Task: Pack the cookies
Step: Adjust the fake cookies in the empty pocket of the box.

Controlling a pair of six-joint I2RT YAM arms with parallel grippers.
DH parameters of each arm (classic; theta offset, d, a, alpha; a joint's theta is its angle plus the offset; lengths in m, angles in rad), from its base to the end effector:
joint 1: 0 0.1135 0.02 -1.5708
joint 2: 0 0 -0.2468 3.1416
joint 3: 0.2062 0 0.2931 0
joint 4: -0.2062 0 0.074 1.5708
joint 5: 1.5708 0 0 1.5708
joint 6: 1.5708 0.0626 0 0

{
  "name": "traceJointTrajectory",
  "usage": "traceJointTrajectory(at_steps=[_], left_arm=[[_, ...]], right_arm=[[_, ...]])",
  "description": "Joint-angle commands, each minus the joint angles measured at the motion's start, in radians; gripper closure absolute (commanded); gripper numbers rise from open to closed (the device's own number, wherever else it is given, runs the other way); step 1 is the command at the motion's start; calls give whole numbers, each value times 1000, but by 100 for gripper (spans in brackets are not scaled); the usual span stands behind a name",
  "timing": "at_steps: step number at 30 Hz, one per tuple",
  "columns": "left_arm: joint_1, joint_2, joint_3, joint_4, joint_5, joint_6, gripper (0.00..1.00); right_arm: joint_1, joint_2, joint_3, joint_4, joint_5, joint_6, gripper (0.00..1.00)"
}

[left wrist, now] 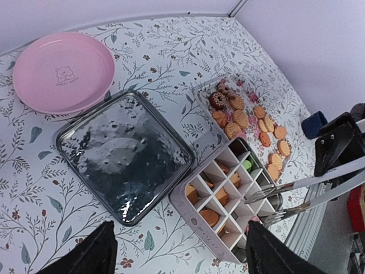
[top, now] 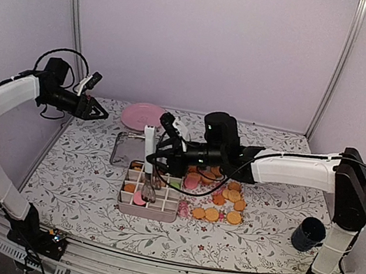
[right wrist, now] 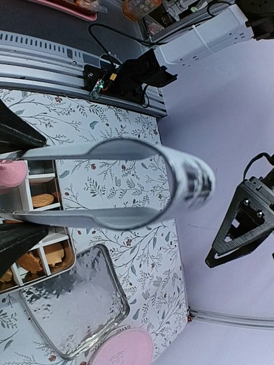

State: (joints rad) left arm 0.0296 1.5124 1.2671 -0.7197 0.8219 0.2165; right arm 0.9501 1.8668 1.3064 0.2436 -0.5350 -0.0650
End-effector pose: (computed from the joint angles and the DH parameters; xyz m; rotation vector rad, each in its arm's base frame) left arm 0.3661 -0.0350 0.2526 0.5269 2.2626 -0.9072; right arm 0.2581 0.4159 0.2081 -1.2913 1.5221 1.0924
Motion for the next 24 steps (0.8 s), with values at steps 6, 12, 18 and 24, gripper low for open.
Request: traceJointTrajectory(at_steps=[6, 12, 18, 24], left_arm=[[10, -23, 8, 9, 10, 14, 22], [9, -23, 9, 2, 8, 24, 22], [9, -18, 12, 2, 10, 22, 23], [9, -19, 18, 0, 9, 24, 23]], right_arm=[[-17, 58, 91, 72, -74, 36, 57], [-19, 103, 111, 79, -120, 59, 58], [-25, 123, 124, 89, -133, 60, 61], [-27, 126, 132, 96, -154, 96, 72]])
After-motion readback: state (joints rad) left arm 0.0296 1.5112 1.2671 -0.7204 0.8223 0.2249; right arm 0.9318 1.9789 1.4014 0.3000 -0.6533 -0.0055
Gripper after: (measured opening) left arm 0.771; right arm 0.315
